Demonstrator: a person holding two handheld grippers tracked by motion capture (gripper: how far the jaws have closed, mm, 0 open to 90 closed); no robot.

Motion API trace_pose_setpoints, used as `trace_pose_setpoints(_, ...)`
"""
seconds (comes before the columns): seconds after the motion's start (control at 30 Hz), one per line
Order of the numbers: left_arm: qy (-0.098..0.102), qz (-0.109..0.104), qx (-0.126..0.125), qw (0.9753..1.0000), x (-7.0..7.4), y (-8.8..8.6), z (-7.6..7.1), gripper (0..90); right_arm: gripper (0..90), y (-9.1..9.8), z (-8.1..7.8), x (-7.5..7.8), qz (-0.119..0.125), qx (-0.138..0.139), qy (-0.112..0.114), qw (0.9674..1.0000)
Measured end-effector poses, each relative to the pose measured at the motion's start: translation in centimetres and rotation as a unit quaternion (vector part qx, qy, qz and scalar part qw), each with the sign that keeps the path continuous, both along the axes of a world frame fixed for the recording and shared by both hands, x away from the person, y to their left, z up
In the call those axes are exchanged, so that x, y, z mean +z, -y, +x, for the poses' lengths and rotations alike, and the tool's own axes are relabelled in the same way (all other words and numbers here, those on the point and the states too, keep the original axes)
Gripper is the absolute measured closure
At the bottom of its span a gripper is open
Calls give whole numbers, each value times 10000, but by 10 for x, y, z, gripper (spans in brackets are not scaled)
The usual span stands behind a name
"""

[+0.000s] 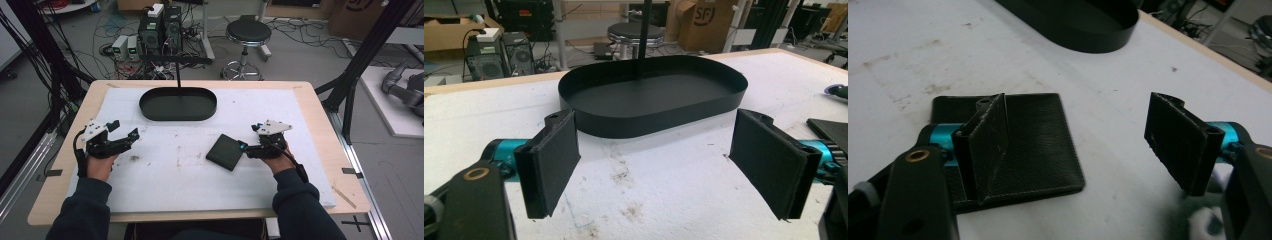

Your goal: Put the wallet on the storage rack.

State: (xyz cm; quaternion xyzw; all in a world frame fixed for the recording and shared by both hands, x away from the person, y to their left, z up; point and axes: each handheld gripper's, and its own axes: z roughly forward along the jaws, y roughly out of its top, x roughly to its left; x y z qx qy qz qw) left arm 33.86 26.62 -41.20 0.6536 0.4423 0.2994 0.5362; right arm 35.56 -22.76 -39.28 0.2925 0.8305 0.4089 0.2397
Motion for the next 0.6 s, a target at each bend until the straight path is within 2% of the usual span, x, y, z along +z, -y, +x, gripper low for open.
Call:
trace_pose_setpoints(0.17,-10,-12,24,10000,0,-1,0,195,301,-11,-1,-7,-81,188,-147,9997)
trace_pose_setpoints(0.2,-10,-11,22,10000,0,-1,0,196,324,-15,0,-11,-78,313,-270,9991)
trace_pose_setpoints(0.27,-4,-9,48,10000,0,-2,0,196,322,-18,1,-14,-101,383,-323,9987)
trace_pose_setpoints(0.3,-7,-6,62,10000,0,-3,0,197,321,-25,0,-19,-216,599,-396,9972)
trace_pose_setpoints(0.37,-9,-14,77,10000,0,-3,0,197,317,-37,-3,-26,-366,863,-433,9947)
trace_pose_setpoints(0.4,-9,-14,77,10000,0,-3,0,197,317,-37,-3,-26,-366,863,-433,9947)
trace_pose_setpoints(0.47,-23,-18,86,10000,-1,-4,0,197,306,-46,-5,-32,-537,1054,-454,9919)
trace_pose_setpoints(0.53,-33,-14,86,10000,-1,-4,0,197,300,-61,-8,-41,-772,1257,-616,9871)
trace_pose_setpoints(0.6,-37,-14,86,10000,-1,-4,0,197,270,-70,-10,-46,-990,1316,-598,9845)
